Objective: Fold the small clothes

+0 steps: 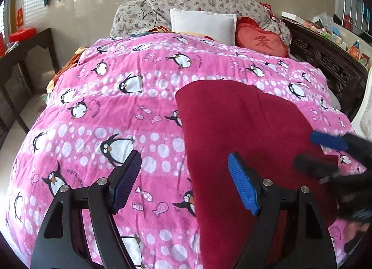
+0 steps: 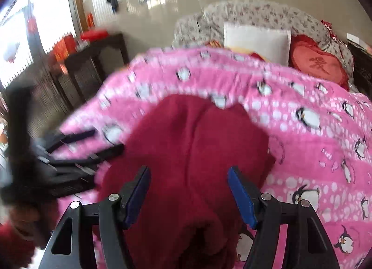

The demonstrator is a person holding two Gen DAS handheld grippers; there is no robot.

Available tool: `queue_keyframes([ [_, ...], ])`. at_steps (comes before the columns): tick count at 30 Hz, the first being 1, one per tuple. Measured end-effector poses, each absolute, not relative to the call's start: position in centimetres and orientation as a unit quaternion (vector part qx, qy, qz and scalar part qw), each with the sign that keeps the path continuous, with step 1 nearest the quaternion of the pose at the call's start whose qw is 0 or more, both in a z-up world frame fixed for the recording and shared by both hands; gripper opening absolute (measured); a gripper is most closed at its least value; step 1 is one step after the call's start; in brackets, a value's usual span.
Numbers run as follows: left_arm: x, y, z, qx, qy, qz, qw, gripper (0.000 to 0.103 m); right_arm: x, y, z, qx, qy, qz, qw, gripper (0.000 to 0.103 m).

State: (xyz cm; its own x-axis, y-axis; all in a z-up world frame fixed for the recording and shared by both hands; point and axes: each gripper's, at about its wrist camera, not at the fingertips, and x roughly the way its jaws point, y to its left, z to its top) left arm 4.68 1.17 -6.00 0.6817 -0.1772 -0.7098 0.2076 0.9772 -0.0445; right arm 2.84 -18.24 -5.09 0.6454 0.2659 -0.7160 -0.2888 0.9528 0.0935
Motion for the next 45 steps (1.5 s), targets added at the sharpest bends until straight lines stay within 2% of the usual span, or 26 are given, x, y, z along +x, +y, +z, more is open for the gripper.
queue_keyframes([
  [4, 4.8, 0.4, -5.8, 0.023, 0.386, -0.101, 0.916, 0.078, 3.3, -17.7, -7.3, -0.059, 0.400, 0.121, 0.906, 0.067],
  [20, 2.7, 1.8, -4.5, -0.013, 0.358, -0.087, 0.930, 0.078, -1.0, -18.2, -2.3, -0.057, 0.348, 0.052, 0.934, 0.067],
  [45, 0.9, 0.6, -3.4, 0.000, 0.339, -0.085, 0.937, 0.078, -2.5, -20.2, -2.0, -0.033, 0.341, 0.029, 0.939, 0.067],
])
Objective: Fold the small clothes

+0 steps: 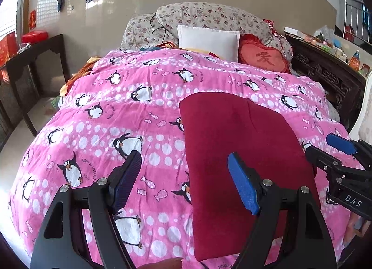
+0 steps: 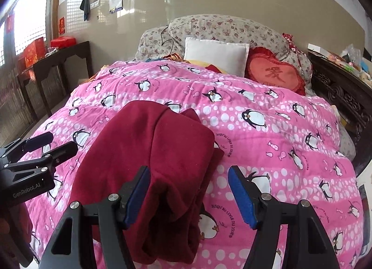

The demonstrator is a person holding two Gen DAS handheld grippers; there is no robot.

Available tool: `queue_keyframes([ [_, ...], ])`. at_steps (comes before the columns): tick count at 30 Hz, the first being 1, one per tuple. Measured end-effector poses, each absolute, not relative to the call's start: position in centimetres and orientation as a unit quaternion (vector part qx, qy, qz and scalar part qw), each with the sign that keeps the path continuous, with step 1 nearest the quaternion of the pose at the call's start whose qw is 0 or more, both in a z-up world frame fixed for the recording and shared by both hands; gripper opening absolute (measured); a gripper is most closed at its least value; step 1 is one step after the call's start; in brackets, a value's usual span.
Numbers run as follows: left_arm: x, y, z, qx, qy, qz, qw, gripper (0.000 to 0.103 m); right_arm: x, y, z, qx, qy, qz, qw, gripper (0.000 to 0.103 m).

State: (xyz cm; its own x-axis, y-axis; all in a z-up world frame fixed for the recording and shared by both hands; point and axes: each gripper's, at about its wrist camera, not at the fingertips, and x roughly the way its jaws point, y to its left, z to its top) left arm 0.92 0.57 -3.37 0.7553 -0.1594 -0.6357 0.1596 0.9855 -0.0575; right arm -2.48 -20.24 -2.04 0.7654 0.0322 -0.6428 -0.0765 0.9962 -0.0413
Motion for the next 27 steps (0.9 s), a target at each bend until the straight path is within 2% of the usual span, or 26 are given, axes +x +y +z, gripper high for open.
queue_keyframes([
  [27, 0.8, -0.5, -3.6, 0.015, 0.337, -0.081, 0.938, 0.078, -2.4, -20.1, -2.7, -0.003, 0.352, 0.036, 0.935, 0.067],
])
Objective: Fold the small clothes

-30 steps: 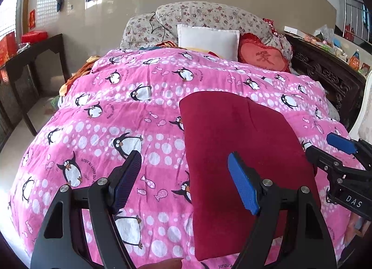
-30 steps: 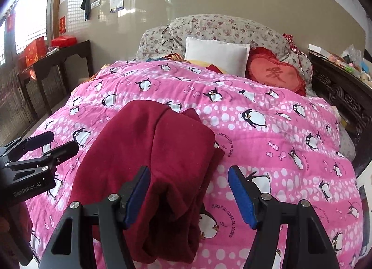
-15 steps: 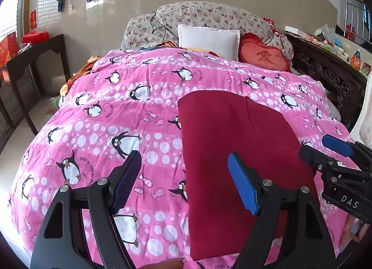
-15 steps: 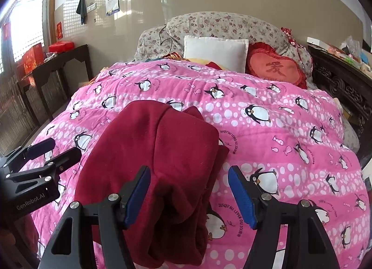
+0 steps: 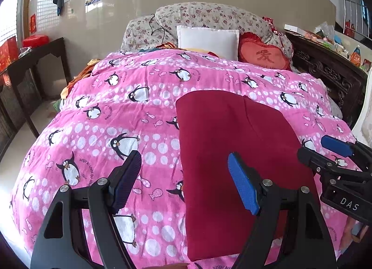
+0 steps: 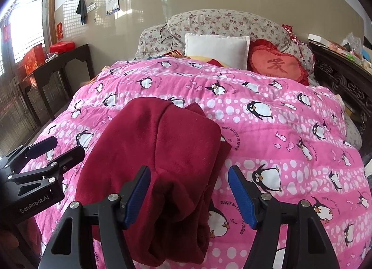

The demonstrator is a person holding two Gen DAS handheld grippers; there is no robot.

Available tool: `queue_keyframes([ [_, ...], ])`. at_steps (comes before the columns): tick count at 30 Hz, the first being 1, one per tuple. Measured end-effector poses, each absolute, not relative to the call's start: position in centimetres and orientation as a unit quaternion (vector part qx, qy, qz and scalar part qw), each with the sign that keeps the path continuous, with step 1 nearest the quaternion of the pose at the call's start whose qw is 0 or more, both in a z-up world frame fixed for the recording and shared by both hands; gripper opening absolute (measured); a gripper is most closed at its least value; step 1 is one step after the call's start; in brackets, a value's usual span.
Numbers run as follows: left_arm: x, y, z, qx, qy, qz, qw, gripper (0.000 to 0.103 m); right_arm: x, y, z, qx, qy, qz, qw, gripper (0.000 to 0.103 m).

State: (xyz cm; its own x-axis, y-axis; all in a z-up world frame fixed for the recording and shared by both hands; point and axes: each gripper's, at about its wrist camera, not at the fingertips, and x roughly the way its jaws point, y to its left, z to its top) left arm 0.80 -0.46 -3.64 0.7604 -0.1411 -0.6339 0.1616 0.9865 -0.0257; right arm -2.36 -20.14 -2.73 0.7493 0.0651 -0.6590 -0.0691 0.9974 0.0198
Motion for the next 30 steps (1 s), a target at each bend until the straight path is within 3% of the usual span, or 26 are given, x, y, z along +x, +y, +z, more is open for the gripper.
queue_keyframes([
  [30, 0.88, -0.71, -4.16, 0.017, 0.343, -0.084, 0.936, 0.078, -2.17, -19.91, -3.06, 0.002, 0.356, 0.049, 0.933, 0.068],
])
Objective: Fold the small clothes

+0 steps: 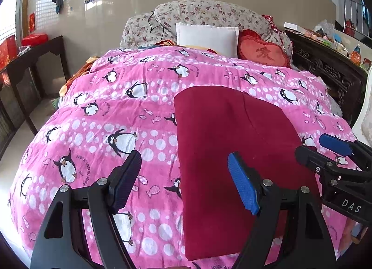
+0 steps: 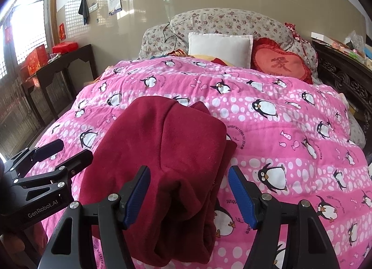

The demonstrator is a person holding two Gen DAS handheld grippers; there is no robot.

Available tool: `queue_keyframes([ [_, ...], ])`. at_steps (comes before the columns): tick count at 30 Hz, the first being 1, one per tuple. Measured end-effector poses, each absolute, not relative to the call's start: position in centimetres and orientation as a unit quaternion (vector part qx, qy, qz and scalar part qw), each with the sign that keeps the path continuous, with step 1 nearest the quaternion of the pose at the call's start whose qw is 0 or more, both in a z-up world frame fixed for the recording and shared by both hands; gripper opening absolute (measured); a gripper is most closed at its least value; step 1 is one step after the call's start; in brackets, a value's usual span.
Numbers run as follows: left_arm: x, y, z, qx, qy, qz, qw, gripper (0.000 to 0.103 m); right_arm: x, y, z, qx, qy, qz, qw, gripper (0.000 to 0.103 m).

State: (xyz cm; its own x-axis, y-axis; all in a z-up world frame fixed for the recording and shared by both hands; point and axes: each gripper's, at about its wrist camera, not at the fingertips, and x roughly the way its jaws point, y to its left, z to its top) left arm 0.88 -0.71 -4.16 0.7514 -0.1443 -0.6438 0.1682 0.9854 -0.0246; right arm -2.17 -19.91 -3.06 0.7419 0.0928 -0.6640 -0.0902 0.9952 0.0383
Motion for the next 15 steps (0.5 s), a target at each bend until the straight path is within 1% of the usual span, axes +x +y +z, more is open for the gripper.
queue_keyframes([
  [15, 0.48, -0.51, -4.25, 0.021, 0.329, -0.079, 0.941, 0.078, -2.09, -19.59, -3.42, 0.003, 0.361, 0.055, 0.931, 0.068],
])
